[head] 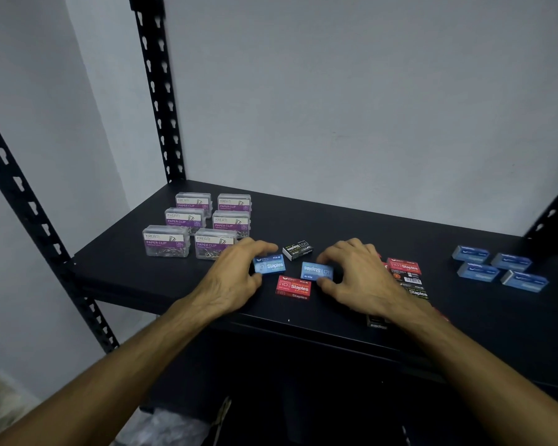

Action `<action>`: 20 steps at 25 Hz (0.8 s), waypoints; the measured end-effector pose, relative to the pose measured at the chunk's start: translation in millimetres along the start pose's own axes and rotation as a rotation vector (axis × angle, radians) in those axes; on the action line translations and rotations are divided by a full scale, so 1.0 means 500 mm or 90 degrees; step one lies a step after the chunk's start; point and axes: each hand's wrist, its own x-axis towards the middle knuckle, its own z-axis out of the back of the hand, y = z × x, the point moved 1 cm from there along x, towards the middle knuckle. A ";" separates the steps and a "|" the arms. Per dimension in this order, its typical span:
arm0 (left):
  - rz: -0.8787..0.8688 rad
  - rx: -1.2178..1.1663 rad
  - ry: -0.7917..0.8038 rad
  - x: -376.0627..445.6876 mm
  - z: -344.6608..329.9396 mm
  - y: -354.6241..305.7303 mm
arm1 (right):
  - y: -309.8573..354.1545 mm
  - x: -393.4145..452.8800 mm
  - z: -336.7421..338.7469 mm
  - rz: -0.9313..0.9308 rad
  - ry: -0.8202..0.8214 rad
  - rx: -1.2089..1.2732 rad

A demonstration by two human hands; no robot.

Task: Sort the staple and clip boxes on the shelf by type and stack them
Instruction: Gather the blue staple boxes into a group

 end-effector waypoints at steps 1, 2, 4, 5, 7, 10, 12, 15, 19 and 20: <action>0.000 0.006 0.012 0.003 0.002 -0.002 | 0.001 0.000 0.001 0.000 0.001 0.016; 0.002 0.014 0.026 0.006 0.005 -0.005 | 0.002 -0.001 0.003 0.000 0.004 0.030; 0.002 0.036 0.051 0.014 0.010 -0.013 | 0.003 -0.003 0.007 -0.001 0.011 0.045; 0.002 0.047 0.058 0.017 0.012 -0.016 | 0.004 -0.003 0.008 -0.001 0.015 0.050; 0.002 0.059 0.062 0.020 0.011 -0.025 | 0.005 -0.005 0.010 -0.003 0.024 0.056; 0.006 0.051 0.059 0.023 0.009 -0.029 | 0.007 -0.006 0.011 -0.003 0.047 0.067; 0.010 0.036 0.061 0.024 0.008 -0.031 | 0.006 -0.008 0.012 -0.009 0.052 0.072; 0.013 0.026 0.059 0.025 0.006 -0.031 | 0.004 -0.010 0.021 -0.027 0.028 0.096; 0.015 0.029 0.055 0.027 0.001 -0.026 | 0.001 -0.008 0.045 -0.069 0.004 0.148; 0.014 0.030 0.054 0.029 -0.001 -0.025 | 0.001 -0.007 0.048 -0.072 0.009 0.150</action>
